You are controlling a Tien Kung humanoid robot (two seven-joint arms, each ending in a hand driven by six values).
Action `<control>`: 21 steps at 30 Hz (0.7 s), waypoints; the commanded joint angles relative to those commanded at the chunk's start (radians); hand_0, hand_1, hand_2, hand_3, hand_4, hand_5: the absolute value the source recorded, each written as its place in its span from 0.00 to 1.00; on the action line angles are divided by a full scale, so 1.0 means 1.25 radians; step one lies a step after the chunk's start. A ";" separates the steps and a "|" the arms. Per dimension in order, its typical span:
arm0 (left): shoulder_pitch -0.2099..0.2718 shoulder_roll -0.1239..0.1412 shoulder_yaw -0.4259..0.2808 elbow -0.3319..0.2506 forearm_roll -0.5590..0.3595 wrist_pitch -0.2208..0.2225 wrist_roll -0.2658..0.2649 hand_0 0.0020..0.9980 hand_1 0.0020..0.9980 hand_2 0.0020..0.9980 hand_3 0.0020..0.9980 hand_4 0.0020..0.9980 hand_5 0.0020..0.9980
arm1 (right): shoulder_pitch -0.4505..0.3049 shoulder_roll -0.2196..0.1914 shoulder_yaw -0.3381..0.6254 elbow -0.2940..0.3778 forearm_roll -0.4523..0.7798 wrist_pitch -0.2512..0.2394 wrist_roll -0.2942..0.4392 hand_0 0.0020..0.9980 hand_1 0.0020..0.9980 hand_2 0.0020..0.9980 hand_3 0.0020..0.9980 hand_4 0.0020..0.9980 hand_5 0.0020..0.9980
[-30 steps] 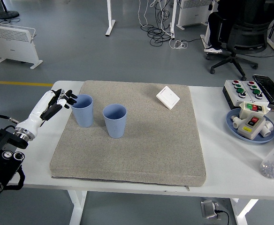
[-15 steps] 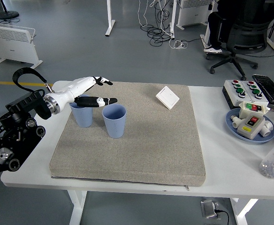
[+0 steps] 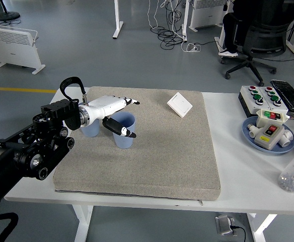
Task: Push cup pick cup insert cup
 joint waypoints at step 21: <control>-0.055 -0.086 -0.040 0.218 0.055 0.067 -0.054 0.89 0.88 0.99 0.93 0.89 0.32 | 0.013 -0.003 -0.015 0.000 0.004 0.000 0.000 0.76 0.66 0.68 0.56 0.10 0.46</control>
